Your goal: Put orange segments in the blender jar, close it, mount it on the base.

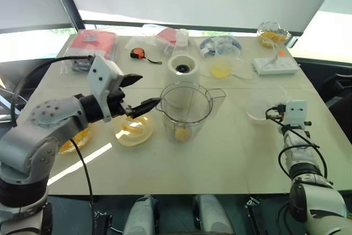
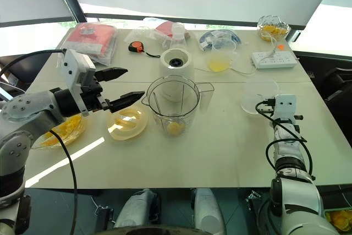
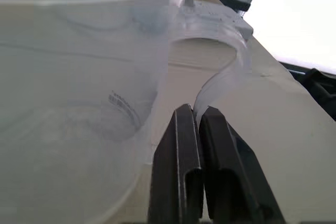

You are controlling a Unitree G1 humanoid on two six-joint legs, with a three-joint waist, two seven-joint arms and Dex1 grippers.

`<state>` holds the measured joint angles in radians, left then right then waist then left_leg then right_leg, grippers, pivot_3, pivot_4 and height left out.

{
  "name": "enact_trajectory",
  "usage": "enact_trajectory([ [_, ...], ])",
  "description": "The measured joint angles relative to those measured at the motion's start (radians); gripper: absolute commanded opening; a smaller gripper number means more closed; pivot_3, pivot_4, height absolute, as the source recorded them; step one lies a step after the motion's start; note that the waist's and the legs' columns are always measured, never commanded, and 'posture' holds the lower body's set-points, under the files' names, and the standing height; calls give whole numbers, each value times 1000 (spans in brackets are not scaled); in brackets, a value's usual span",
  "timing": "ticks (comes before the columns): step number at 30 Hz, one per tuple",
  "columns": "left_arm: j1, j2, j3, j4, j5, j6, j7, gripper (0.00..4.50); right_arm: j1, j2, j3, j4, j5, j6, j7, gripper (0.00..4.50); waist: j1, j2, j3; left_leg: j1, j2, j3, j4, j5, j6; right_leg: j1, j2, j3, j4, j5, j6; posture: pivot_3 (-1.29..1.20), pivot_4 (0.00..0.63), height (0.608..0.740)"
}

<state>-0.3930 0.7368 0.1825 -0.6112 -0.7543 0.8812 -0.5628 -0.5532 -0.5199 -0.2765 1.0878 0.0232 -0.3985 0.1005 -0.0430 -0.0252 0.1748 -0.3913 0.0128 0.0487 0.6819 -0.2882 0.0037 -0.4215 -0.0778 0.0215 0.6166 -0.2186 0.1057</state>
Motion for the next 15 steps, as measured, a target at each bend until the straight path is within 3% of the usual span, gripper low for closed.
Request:
enact_trajectory([
  [15,12,30,37,22,-3,-5,-10,4500,2,34,-23,-48,65,7,21,53,-2,0,0,0,0,0,0,0,0,0,0,0,-1,0,0,0,150,740],
])
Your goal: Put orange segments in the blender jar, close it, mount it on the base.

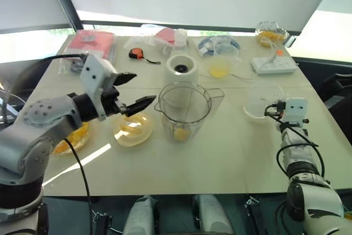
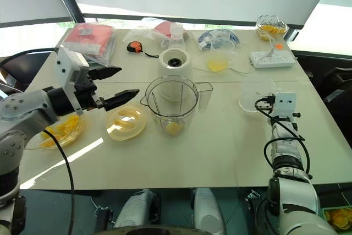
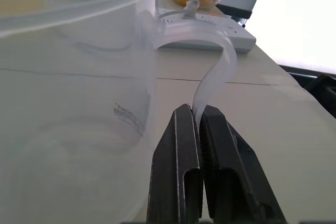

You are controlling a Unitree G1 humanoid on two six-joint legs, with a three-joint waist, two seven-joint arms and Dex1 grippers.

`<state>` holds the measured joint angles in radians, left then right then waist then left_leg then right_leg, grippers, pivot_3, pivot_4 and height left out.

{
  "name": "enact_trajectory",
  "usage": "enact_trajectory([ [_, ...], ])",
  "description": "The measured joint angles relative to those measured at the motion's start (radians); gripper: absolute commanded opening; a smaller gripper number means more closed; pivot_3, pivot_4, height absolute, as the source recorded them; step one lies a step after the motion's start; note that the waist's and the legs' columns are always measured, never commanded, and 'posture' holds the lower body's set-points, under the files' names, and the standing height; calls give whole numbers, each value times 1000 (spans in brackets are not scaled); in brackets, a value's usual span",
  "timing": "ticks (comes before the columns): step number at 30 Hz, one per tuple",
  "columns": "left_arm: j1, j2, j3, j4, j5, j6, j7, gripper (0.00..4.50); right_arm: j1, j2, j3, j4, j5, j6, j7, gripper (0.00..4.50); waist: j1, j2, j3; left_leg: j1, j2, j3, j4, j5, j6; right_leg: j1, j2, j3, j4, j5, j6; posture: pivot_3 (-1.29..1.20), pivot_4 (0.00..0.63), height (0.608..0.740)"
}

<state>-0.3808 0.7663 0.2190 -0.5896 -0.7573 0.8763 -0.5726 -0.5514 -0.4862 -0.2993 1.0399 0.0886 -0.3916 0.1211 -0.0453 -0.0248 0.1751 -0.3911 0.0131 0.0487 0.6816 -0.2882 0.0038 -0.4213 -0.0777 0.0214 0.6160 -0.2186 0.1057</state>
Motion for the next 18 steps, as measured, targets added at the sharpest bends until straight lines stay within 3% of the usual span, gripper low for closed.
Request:
enact_trajectory([
  [9,-58,29,-8,108,18,-30,-65,4500,-17,16,-22,-185,58,16,-32,53,1,2,1,0,0,0,0,0,0,-1,0,0,0,0,0,0,150,740],
  [18,-159,68,-78,219,59,-49,-187,4500,21,-63,7,-712,42,199,6,53,3,5,4,-2,1,0,-2,0,0,-3,0,0,1,1,3,0,150,740],
])
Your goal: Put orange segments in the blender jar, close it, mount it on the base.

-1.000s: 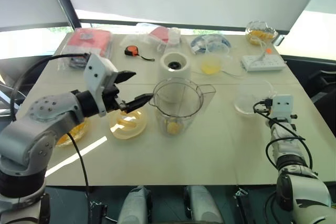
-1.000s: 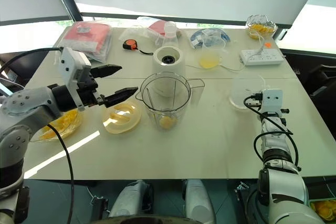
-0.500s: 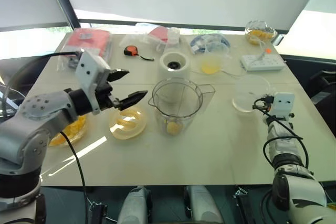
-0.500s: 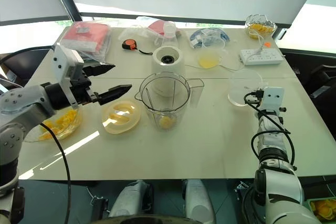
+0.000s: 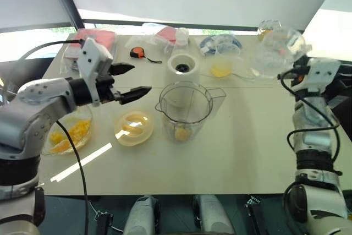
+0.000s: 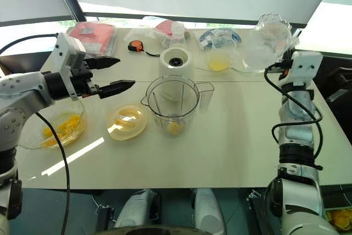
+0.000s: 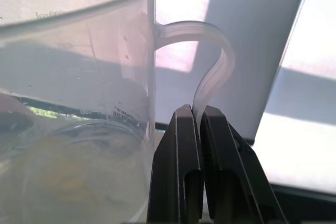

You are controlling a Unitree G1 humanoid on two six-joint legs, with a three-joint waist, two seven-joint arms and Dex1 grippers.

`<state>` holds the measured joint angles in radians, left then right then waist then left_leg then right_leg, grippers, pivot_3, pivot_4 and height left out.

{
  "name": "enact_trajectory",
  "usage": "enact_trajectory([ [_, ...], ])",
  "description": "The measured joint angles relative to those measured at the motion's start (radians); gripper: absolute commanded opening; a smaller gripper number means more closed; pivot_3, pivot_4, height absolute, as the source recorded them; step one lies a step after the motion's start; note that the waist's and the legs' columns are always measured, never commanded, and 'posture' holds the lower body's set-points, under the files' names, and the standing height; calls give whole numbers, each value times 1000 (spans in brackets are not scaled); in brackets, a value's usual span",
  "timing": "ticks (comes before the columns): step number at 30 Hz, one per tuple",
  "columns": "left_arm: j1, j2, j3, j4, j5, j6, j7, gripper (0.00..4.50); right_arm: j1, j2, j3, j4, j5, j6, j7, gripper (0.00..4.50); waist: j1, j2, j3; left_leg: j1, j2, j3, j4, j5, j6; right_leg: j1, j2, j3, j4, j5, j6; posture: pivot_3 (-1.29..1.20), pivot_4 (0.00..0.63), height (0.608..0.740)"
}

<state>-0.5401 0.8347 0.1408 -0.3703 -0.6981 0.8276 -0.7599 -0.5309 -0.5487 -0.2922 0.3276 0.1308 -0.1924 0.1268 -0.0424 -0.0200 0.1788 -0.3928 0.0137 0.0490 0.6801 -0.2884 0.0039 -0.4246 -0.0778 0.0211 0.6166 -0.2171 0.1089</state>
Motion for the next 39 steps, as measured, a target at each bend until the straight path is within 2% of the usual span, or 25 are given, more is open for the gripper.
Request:
enact_trajectory([
  [5,-19,44,-12,36,6,-8,-89,4500,7,-49,40,-280,2,184,67,53,-2,0,1,0,0,0,0,0,0,-1,0,0,0,-1,-2,0,150,740],
  [11,-8,117,-12,32,-14,16,-196,4500,4,-65,135,-428,-7,314,169,53,1,0,1,0,1,1,0,0,0,-1,0,0,0,-2,-3,0,150,740],
  [15,43,136,-11,12,-14,20,-222,4500,4,-111,187,-474,-50,297,243,53,4,-1,3,-1,1,0,0,0,1,-2,-1,-1,0,-2,-3,0,150,740],
  [23,86,134,-9,-45,-44,40,-212,4500,4,-114,251,-533,-110,269,325,53,6,-1,4,-2,1,1,0,0,1,-2,-1,-1,-1,-2,-3,0,150,740],
  [39,100,95,-10,-76,-57,57,-151,4500,-36,-149,325,-515,-321,49,354,53,5,-1,4,-2,0,1,0,0,1,-2,-1,-1,0,-2,-3,0,150,740],
])
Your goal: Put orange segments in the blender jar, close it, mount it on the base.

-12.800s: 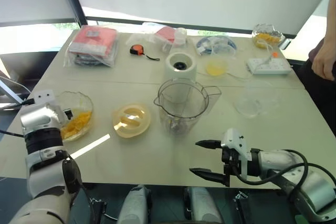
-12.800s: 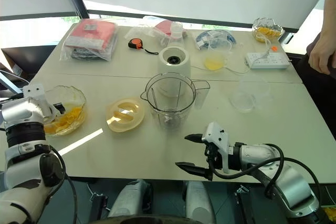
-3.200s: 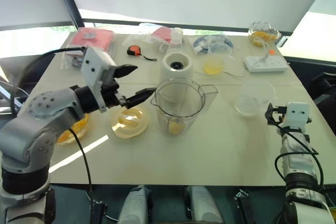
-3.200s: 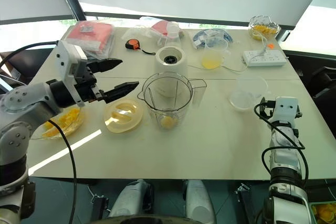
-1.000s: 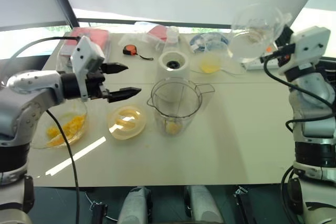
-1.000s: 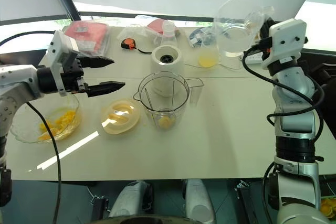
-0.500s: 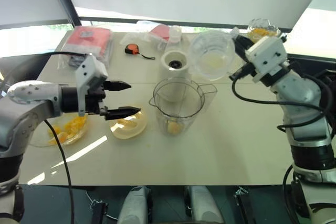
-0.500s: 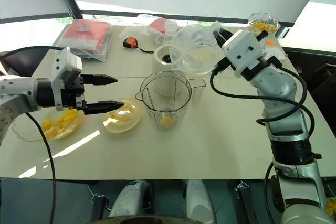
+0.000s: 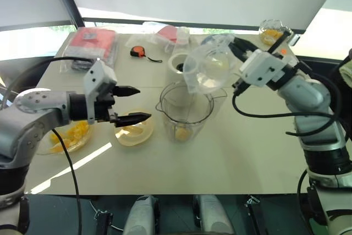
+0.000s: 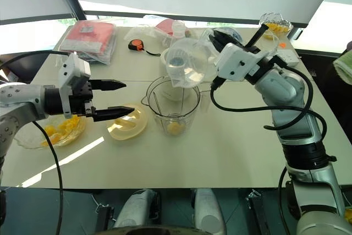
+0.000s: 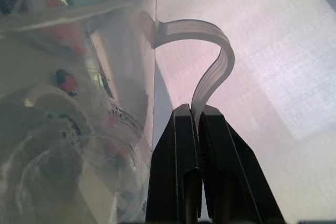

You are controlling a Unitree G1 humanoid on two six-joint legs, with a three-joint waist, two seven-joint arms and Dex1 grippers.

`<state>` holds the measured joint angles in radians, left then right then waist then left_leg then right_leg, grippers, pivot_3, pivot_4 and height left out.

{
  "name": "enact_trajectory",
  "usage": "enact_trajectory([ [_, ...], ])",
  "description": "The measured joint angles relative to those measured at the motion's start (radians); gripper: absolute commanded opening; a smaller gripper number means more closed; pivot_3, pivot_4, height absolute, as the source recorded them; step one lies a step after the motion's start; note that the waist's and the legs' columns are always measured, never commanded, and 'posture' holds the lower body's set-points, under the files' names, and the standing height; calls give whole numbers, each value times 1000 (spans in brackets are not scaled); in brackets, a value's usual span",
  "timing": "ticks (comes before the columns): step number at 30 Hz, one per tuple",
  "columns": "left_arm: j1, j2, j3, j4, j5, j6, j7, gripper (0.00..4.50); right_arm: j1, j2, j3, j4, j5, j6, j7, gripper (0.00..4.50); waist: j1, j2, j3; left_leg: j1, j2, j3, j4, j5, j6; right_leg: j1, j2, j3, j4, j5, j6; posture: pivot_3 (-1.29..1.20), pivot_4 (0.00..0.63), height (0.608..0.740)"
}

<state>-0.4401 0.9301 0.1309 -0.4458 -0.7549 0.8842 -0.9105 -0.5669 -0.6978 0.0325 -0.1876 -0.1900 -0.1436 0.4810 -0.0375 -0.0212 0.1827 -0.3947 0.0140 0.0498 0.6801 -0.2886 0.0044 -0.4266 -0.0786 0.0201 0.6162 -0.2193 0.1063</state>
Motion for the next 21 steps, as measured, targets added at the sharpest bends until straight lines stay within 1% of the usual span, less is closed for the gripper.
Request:
enact_trajectory([
  [21,6,-20,-4,-9,1,0,20,4500,-51,-22,24,81,-188,-215,-19,53,-1,0,0,0,0,0,0,0,0,0,0,0,0,0,0,0,150,740],
])
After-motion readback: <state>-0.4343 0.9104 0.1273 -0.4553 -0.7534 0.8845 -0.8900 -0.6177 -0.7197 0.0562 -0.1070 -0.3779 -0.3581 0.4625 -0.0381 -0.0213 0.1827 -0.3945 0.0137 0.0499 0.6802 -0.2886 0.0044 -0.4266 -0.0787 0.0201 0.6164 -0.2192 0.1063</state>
